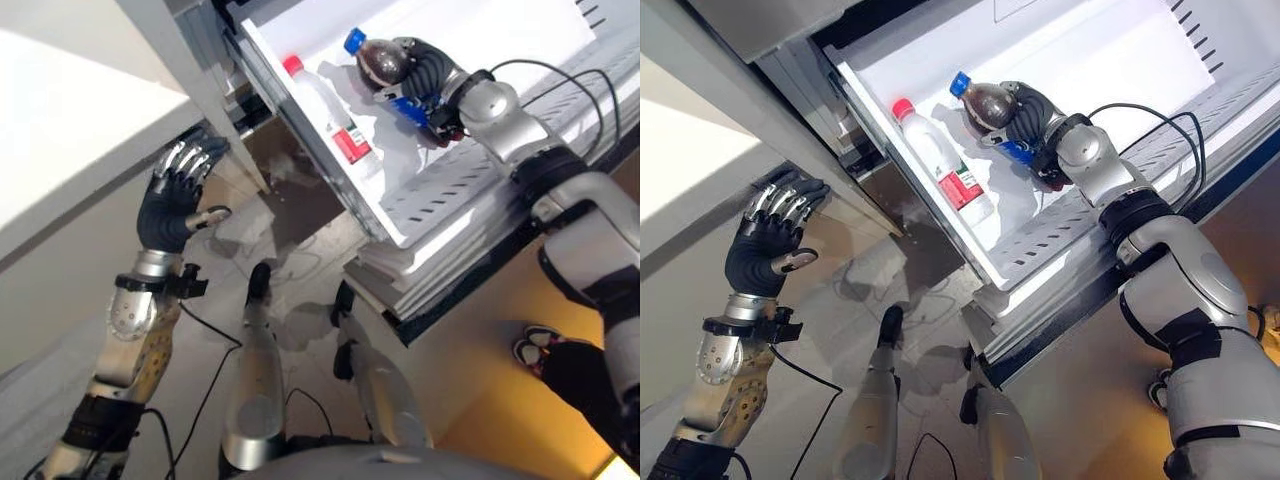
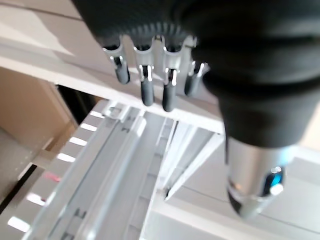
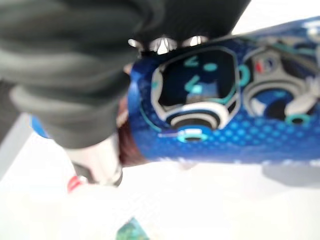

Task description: Take the drinks into the refrigerator

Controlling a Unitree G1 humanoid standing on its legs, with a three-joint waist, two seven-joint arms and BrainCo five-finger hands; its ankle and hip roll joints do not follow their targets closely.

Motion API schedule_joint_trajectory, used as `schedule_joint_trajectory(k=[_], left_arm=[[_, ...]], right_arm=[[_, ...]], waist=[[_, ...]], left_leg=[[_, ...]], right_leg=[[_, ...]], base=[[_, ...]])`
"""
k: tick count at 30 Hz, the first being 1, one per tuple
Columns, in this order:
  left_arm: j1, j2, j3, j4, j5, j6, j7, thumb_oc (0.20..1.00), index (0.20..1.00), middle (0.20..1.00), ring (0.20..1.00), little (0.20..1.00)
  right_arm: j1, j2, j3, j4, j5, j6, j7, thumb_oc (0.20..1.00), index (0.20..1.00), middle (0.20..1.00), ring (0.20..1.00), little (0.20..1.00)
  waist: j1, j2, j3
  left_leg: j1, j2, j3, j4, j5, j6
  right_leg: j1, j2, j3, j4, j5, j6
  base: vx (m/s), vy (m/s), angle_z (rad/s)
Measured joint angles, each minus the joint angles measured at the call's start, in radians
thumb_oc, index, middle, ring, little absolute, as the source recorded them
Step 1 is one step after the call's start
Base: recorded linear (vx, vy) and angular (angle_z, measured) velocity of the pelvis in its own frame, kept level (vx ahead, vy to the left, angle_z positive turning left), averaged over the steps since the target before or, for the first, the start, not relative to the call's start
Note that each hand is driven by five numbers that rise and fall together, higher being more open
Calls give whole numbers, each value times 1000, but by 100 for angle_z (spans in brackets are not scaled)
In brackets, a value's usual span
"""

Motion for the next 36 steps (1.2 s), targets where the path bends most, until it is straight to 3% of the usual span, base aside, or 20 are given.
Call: schedule_joint_trajectory(k=[18, 19, 20, 21, 22, 36], left_arm=[[4, 0, 1, 0, 28, 0, 21, 1000, 1000, 1000, 1000, 1000], [3, 0, 1, 0, 28, 0, 21, 1000, 1000, 1000, 1000, 1000], [4, 0, 1, 0, 28, 0, 21, 1000, 1000, 1000, 1000, 1000], [3, 0, 1, 0, 28, 0, 21, 1000, 1000, 1000, 1000, 1000], [4, 0, 1, 0, 28, 0, 21, 1000, 1000, 1000, 1000, 1000], [5, 1, 1, 0, 28, 0, 23, 1000, 1000, 1000, 1000, 1000]], right_arm=[[-22, 34, 21, 42, -40, 7, 0, 200, 200, 200, 200, 200], [-22, 36, 21, 43, -41, 8, -1, 304, 304, 304, 304, 304], [-22, 36, 21, 43, -41, 8, -2, 504, 504, 504, 504, 504], [-22, 37, 21, 44, -41, 8, -3, 636, 636, 636, 636, 636], [-23, 41, 21, 50, -40, 9, -4, 1000, 1000, 1000, 1000, 1000], [-31, 71, 21, 69, -40, 10, -10, 1000, 1000, 1000, 1000, 1000]], waist=[[-3, -4, -3], [-3, -5, -4], [-3, -6, -4], [-3, -6, -4], [-3, -7, -5], [-6, -14, -10]], left_leg=[[-9, 3, 2, 3, 1, -1], [-9, 3, 2, 3, 1, -1], [-9, 3, 2, 3, 1, -1], [-9, 3, 2, 3, 1, -1], [-9, 3, 2, 3, 1, -2], [-16, 4, 3, 3, 1, -2]], right_leg=[[-9, 3, 2, 0, 3, -3], [-10, 3, 2, 0, 3, -3], [-10, 3, 2, 0, 3, -3], [-10, 3, 2, 0, 3, -3], [-10, 3, 2, 0, 3, -3], [-18, 4, 3, 0, 4, -4]], base=[[0, 0, 0], [0, 0, 0], [0, 0, 0], [0, 0, 0], [0, 0, 0], [0, 0, 0]])
